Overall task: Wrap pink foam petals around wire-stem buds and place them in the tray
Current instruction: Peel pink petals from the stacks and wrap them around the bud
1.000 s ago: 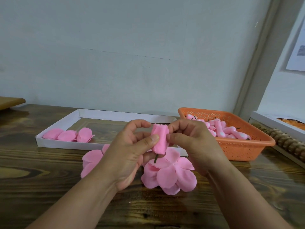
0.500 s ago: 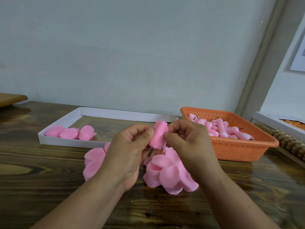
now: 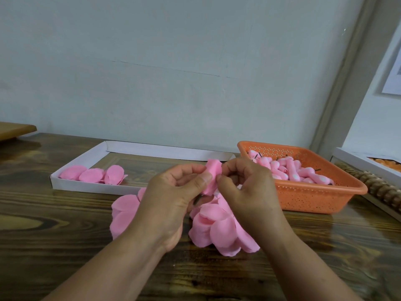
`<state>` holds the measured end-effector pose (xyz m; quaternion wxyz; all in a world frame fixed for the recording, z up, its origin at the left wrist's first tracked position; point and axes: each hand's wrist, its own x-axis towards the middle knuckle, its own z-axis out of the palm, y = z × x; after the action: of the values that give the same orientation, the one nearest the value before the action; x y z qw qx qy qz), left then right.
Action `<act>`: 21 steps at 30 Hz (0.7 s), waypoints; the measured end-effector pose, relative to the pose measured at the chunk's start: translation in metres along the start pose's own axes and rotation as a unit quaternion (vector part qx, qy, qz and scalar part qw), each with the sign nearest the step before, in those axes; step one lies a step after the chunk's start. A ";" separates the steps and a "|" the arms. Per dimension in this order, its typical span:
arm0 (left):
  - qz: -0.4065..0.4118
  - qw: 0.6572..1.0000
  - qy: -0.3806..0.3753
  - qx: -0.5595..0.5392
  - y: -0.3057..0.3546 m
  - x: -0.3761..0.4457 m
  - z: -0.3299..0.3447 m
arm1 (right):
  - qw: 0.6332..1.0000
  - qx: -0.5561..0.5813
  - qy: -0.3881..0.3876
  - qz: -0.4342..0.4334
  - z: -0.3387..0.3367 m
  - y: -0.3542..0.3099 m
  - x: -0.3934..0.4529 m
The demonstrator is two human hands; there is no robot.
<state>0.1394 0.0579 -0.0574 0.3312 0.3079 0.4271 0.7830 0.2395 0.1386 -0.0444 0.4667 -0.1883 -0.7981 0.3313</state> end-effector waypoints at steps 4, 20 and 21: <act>0.016 1.000 0.008 0.011 0.001 -0.001 0.001 | 0.997 0.069 -0.024 0.038 -0.002 -0.001 0.002; 0.011 0.998 -0.012 -0.055 0.006 -0.005 0.005 | 0.955 0.278 -0.017 0.107 -0.001 -0.002 0.003; 0.018 0.999 -0.011 -0.048 0.006 -0.005 0.006 | 0.956 0.272 -0.014 0.107 -0.001 -0.003 0.002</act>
<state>0.1451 0.0540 -0.0508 0.3359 0.3079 0.3794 0.8052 0.2398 0.1383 -0.0405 0.4507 -0.1339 -0.6598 0.5862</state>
